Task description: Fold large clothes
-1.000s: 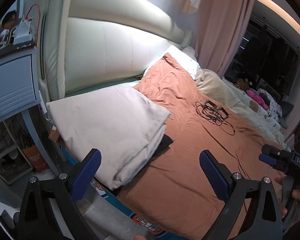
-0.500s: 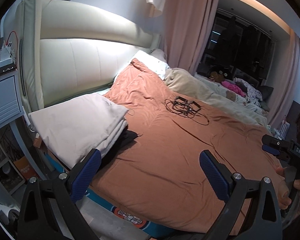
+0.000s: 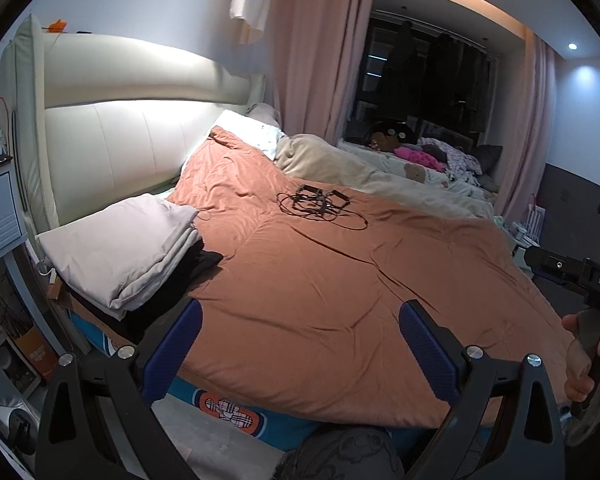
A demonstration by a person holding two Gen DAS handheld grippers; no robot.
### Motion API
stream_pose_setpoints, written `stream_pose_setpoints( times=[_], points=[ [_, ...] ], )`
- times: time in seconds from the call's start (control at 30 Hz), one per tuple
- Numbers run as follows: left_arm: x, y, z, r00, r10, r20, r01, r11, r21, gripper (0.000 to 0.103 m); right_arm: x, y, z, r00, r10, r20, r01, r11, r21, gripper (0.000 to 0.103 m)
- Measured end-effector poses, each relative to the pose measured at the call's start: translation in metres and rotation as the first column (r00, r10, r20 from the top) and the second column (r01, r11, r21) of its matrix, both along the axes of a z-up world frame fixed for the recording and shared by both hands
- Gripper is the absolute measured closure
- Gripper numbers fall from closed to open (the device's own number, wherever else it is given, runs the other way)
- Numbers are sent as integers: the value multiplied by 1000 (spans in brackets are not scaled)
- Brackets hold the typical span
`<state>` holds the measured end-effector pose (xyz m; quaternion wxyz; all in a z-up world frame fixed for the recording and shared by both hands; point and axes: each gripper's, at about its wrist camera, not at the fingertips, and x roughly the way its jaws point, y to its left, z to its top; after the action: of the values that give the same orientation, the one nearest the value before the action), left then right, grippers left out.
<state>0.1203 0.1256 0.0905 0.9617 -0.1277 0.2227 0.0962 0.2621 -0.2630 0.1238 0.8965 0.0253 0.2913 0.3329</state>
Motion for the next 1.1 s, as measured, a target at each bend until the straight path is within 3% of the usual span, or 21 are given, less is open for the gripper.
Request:
stream_pose_setpoints(
  times=[0.3,0.63,1.1],
  points=[
    [-45,-46,2,997,-67,48,64,996,60,2,-62,-48,-6,998,-48,51,49,999,-23,0],
    [-75,-92,-18,992,-108,70,96,983,155,2,-112,-95,-31,988,-124,90,127,991,-32,0],
    [-85,-109,-38,985,-129,116,116,987,115,2,-148,-108,-65,971,-171,165,187,979,-81,0]
  ],
)
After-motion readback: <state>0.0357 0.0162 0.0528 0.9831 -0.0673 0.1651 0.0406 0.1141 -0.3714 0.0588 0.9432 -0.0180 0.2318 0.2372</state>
